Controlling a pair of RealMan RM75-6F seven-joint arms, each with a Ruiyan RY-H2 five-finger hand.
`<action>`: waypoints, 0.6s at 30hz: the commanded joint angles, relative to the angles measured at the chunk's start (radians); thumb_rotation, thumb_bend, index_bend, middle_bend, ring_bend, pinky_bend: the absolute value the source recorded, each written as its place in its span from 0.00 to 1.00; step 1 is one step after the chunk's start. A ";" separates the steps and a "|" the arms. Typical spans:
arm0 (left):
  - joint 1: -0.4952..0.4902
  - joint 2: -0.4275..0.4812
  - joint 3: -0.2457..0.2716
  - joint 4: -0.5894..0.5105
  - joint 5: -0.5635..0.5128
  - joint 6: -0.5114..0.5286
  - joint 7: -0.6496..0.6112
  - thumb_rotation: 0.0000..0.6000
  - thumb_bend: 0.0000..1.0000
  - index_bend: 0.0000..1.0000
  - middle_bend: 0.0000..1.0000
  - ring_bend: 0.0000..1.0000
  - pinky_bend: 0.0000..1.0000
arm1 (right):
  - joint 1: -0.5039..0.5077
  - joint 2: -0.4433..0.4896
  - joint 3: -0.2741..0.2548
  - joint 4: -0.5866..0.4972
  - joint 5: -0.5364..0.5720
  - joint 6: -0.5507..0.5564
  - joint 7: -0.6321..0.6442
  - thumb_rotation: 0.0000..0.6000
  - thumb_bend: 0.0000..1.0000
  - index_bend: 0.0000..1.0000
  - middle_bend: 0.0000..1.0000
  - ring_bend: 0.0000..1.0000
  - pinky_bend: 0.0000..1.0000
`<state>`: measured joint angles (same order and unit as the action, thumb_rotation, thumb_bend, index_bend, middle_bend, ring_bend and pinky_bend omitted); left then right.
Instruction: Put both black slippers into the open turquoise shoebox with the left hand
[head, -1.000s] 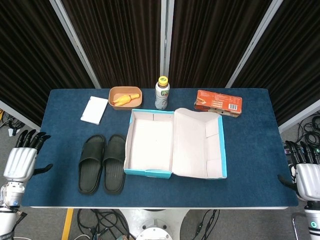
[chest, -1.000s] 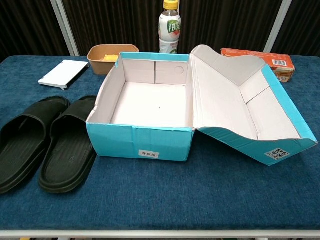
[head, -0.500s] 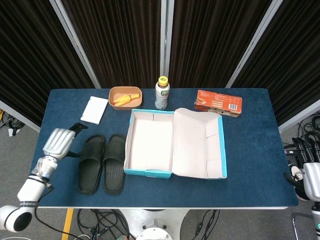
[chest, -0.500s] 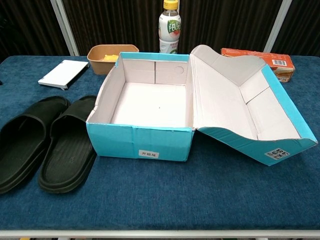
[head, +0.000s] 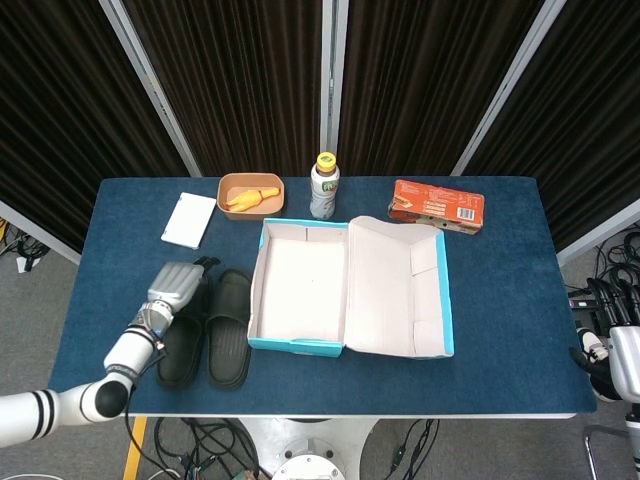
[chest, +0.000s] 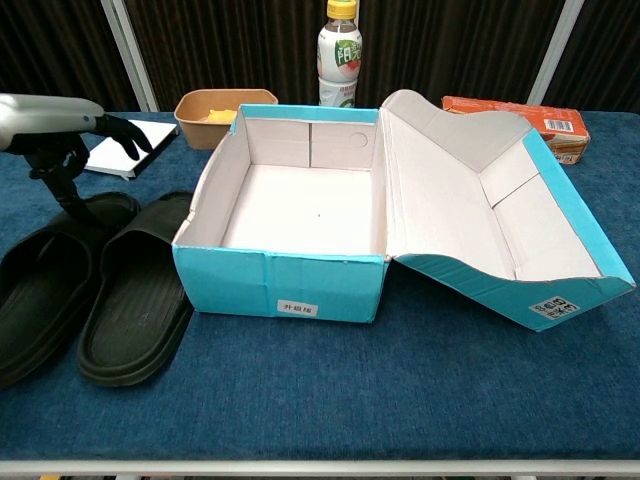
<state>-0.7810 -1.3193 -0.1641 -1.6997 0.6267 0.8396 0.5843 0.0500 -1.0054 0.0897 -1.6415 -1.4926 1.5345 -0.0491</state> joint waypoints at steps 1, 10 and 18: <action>-0.064 -0.031 0.036 -0.023 -0.104 0.011 0.060 1.00 0.00 0.14 0.14 0.71 0.75 | -0.001 -0.002 -0.003 0.013 0.002 -0.006 0.019 1.00 0.03 0.03 0.10 0.00 0.06; -0.131 -0.091 0.070 0.027 -0.225 0.028 0.079 1.00 0.00 0.12 0.11 0.71 0.75 | 0.002 -0.009 -0.005 0.037 0.010 -0.022 0.045 1.00 0.03 0.03 0.10 0.00 0.06; -0.207 -0.143 0.104 0.086 -0.341 0.028 0.151 1.00 0.00 0.12 0.11 0.72 0.75 | 0.006 -0.015 -0.004 0.046 0.010 -0.031 0.052 1.00 0.03 0.03 0.10 0.00 0.06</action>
<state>-0.9657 -1.4481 -0.0719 -1.6302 0.3151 0.8694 0.7106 0.0564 -1.0204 0.0855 -1.5951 -1.4818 1.5038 0.0031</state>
